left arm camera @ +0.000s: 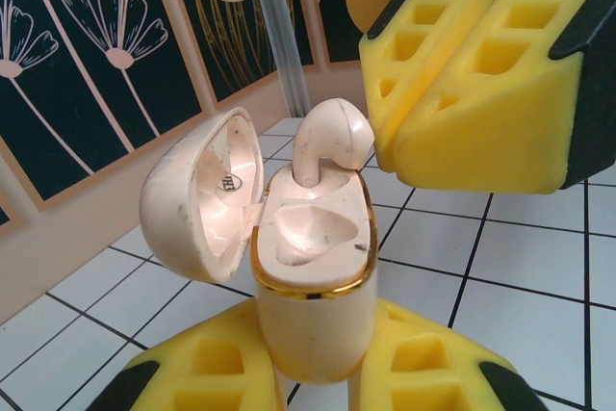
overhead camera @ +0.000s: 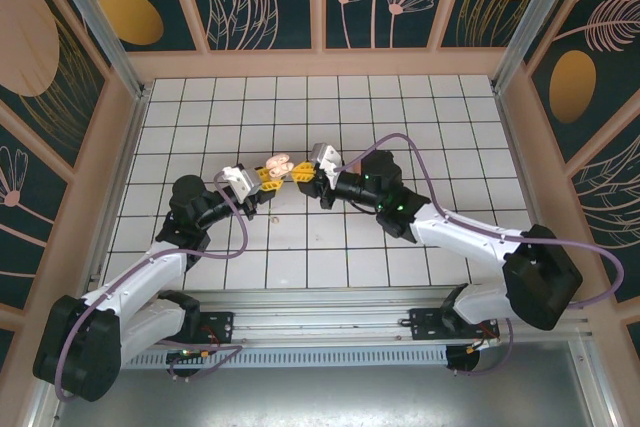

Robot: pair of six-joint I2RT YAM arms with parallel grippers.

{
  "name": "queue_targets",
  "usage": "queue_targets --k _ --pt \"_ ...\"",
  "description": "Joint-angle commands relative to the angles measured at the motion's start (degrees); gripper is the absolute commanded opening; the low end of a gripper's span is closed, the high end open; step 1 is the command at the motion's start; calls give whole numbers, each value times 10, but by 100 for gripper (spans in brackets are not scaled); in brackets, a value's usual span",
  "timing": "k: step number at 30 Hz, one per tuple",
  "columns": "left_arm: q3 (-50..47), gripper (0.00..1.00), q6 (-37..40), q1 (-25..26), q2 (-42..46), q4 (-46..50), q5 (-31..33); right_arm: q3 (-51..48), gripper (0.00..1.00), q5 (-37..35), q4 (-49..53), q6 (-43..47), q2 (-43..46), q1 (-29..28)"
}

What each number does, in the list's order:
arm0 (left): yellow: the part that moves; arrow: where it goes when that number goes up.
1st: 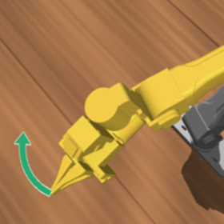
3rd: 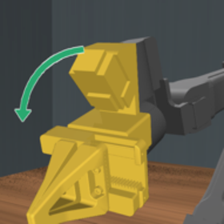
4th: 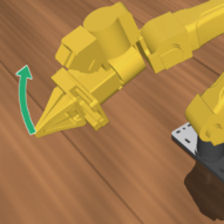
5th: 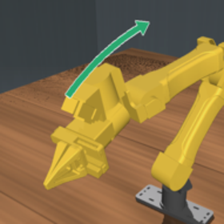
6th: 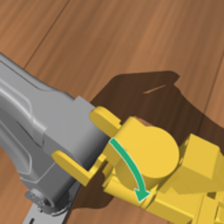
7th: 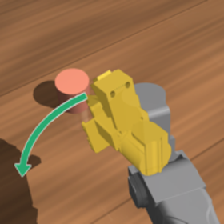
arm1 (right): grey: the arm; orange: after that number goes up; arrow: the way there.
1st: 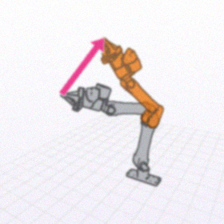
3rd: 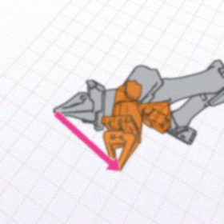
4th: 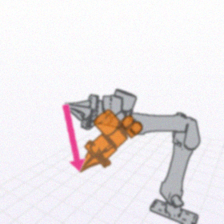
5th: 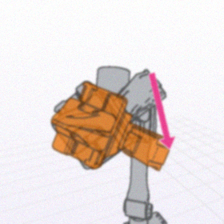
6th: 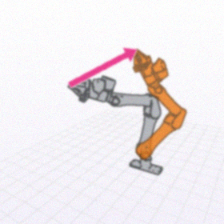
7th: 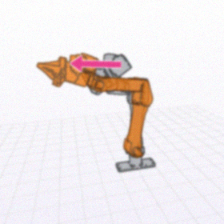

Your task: Insert the wireless bluetooth earbuds into the charging case

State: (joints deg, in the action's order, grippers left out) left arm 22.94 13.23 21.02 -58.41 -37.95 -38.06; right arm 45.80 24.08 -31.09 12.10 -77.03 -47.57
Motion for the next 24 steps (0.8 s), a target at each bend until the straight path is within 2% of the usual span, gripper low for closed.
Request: queue_targets --k 1,15,20,24 --pt "13 3 1 4 10 -22 -14 26 13 10 -29 10 -8 3" --pt "14 3 10 5 11 -12 -14 44 12 17 -22 8 -26 3" --pt "15 3 15 5 13 -7 -14 49 20 26 -1 5 -21 3" --pt "14 3 17 5 15 -6 -14 49 21 33 23 4 -7 3"
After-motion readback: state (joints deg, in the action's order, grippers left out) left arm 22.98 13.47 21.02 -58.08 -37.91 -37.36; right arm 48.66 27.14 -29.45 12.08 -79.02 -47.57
